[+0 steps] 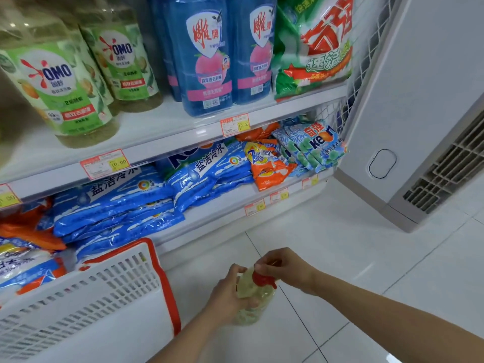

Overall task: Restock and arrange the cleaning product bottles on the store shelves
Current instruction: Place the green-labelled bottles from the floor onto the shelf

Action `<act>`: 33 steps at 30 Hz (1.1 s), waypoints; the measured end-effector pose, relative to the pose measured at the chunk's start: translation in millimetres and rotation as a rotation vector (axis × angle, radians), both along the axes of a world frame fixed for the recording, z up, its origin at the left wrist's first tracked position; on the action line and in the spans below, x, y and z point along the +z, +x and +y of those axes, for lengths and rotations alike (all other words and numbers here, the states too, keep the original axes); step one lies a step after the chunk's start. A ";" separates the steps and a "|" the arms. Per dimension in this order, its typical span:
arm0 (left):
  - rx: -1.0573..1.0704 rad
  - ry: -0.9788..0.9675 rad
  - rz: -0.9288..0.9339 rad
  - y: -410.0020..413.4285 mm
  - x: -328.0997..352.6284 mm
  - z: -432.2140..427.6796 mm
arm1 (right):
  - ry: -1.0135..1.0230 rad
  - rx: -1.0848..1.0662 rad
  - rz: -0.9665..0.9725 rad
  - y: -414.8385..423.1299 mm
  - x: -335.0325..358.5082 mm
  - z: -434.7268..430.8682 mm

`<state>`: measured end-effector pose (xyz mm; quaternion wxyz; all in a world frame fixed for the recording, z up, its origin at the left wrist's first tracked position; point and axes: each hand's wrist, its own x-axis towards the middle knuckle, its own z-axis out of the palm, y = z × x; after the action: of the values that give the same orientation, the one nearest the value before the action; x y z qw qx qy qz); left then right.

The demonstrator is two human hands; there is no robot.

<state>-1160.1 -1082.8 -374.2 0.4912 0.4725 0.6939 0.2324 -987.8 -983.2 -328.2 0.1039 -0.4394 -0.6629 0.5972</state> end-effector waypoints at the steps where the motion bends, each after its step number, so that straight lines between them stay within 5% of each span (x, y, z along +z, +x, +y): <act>1: 0.006 0.001 -0.020 0.1 -2.1 -0.1 | -0.010 -0.016 0.013 0.2 -3.3 -0.3; 9: -0.041 -0.013 -0.041 -8.4 -4.2 -6.2 | -0.017 -0.011 0.018 -4.3 -8.9 -12.5; 15: -0.107 -0.024 0.170 -4.2 18.8 -8.4 | 0.016 0.061 -0.077 -5.6 -3.6 -8.0; 19: -0.153 0.138 0.353 -30.5 69.7 -2.8 | 0.272 0.190 -0.193 -17.4 30.5 13.0; 27: 0.135 0.868 0.845 -142.9 182.2 3.9 | 0.422 0.160 0.224 -124.1 145.8 44.5; 33: 0.192 0.737 1.218 -228.7 214.7 0.5 | 0.576 0.060 0.415 -233.9 217.3 63.1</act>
<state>-1388.8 -1082.3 -159.4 -0.1975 0.5903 0.7596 0.1887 -1221.7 -920.1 -110.9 0.3382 -0.2417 -0.7817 0.4649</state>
